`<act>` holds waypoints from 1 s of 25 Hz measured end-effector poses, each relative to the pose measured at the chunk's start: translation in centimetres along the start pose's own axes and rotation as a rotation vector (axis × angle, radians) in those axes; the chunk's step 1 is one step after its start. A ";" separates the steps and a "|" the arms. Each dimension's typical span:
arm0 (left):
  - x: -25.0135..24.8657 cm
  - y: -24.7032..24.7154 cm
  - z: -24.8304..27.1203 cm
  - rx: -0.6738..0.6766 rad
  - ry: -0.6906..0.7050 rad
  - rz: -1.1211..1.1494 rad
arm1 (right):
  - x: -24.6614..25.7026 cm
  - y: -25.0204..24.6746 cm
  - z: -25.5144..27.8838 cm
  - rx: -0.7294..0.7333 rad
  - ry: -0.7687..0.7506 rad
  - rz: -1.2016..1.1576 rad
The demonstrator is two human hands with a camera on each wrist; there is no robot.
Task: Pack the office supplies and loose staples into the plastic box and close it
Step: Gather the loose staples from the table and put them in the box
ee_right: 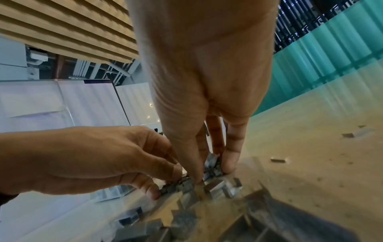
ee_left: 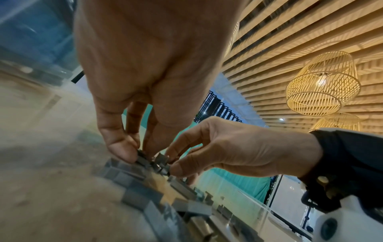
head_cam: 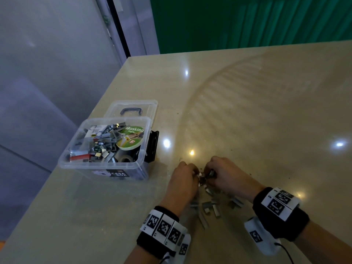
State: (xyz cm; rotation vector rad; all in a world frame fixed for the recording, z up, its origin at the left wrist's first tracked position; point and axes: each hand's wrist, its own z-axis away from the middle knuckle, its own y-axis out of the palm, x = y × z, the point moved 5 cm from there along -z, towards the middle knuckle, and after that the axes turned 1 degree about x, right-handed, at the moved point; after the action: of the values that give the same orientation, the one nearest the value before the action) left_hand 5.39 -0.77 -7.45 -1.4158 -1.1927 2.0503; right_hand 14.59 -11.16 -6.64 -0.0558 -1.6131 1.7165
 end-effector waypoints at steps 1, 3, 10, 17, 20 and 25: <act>0.1 0.0 0.0 0.010 -0.001 0.022 | -0.1 0.0 0.0 -0.007 0.001 -0.014; 0.2 0.4 -0.2 0.054 0.004 0.060 | -0.3 0.1 -0.3 -0.011 -0.007 -0.017; 0.3 0.6 -0.8 0.075 -0.005 0.014 | -0.8 0.1 -0.6 -0.021 -0.052 -0.067; 0.7 0.2 -1.3 0.021 0.005 0.089 | -1.4 -0.5 -0.5 -0.033 -0.042 -0.138; 0.9 0.0 -1.5 0.026 -0.005 0.082 | -1.6 -0.9 -0.5 -0.055 -0.059 -0.164; 0.6 -0.8 -1.0 0.061 0.012 0.064 | -1.7 -1.1 -0.6 -0.051 -0.060 -0.161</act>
State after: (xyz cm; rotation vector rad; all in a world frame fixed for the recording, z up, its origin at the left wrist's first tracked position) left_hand 5.89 0.54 -7.23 -1.4534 -1.0831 2.0997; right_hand 16.69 -11.67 -6.56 0.0996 -1.6581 1.5676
